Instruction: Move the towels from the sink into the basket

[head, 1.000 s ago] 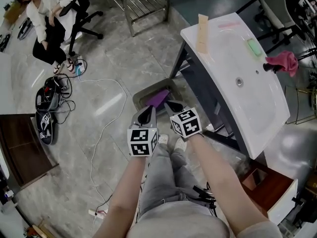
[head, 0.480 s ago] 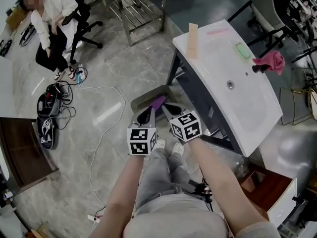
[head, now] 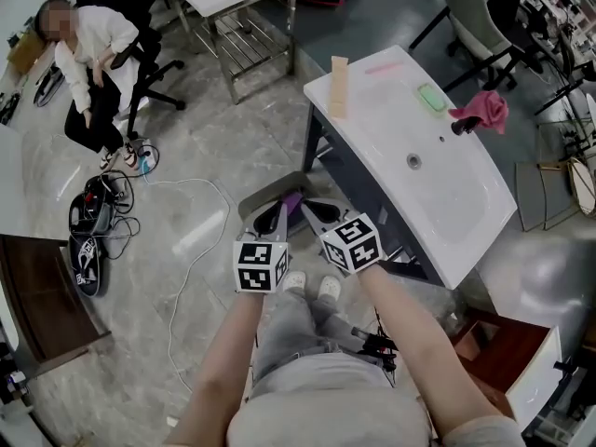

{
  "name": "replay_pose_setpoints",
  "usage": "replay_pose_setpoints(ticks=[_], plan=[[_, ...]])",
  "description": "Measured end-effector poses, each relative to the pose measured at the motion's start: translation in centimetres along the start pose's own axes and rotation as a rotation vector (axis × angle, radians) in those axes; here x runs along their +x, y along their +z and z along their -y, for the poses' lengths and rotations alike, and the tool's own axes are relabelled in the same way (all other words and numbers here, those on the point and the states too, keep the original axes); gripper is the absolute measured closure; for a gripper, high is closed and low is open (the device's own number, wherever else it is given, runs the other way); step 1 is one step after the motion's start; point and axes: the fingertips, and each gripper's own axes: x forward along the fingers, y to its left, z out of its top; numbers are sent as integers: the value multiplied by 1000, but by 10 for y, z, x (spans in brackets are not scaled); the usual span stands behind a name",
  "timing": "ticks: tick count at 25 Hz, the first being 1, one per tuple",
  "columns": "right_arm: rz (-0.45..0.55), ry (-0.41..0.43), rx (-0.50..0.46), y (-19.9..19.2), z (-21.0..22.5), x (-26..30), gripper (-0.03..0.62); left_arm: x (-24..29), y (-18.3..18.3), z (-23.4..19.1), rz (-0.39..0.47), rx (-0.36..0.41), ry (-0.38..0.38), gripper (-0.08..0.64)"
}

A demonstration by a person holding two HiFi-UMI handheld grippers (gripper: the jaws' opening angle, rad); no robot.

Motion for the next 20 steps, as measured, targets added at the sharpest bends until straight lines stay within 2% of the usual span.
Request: replay_pose_setpoints(ticks=[9, 20], plan=[[57, -12, -49, 31, 1, -46, 574, -3, 38, 28, 83, 44, -43, 557], [147, -77, -73, 60, 18, -107, 574, 0, 82, 74, 174, 102, -92, 555]])
